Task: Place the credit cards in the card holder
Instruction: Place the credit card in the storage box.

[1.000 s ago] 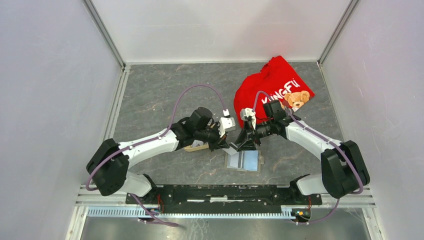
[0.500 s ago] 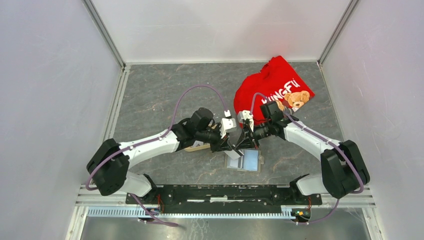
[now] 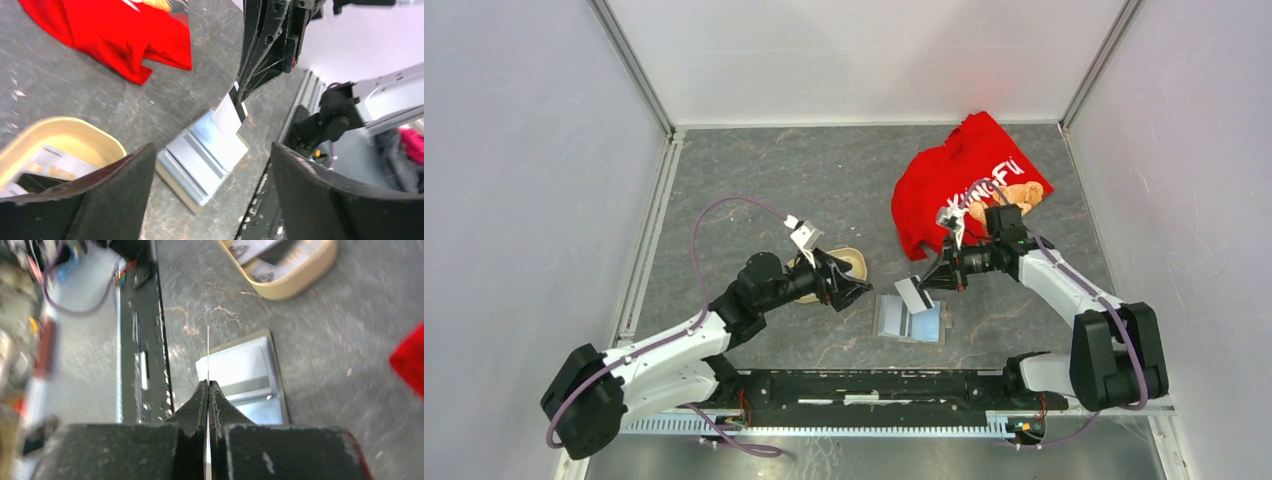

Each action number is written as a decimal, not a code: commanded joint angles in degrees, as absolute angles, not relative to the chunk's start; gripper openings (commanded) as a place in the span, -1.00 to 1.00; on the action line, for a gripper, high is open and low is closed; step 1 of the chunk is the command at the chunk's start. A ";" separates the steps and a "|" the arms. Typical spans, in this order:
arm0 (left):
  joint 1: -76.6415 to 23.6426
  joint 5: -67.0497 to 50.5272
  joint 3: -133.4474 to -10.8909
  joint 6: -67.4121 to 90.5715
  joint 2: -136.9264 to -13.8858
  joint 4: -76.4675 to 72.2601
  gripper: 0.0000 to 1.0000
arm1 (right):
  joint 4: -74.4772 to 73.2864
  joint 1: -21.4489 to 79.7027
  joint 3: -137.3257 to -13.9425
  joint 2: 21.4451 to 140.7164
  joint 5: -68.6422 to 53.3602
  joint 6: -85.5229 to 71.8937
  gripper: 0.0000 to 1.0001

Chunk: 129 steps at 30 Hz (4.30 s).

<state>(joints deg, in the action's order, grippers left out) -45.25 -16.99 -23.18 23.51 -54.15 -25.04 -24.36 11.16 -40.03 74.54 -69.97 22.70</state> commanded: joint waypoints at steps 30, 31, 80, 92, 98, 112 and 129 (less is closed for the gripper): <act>-63.17 11.97 -32.96 42.98 -79.32 -13.79 -0.08 | 9.68 3.01 -14.93 64.27 -55.68 -30.38 -1.00; -63.21 11.89 -32.48 43.66 -79.28 -14.55 -0.09 | 11.09 2.55 -14.22 64.23 -55.56 -31.51 -1.00; -60.69 -24.53 -27.61 31.51 -90.94 -64.79 0.35 | -21.73 3.08 -31.12 65.66 -87.48 19.83 -1.00; -60.66 -20.98 -26.57 35.06 -97.37 -78.40 0.13 | -35.41 3.13 -35.77 70.39 -88.41 32.84 -1.00; -60.55 -24.67 -29.59 38.63 -103.22 -83.04 -0.84 | -35.03 3.13 -35.82 69.54 -87.90 32.99 -1.00; -54.67 -40.61 -38.39 8.97 -86.78 -24.06 -0.96 | -71.96 8.06 -48.16 75.37 -74.34 80.24 0.42; -54.71 -41.54 -48.30 -1.66 -89.07 -8.40 -0.96 | -59.51 12.96 -48.83 76.77 -73.15 63.54 -0.11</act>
<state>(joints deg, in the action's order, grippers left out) -54.50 -39.64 -46.24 1.50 -89.14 -8.69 -67.81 12.38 -50.68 78.00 -74.26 72.62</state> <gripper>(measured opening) 0.034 0.422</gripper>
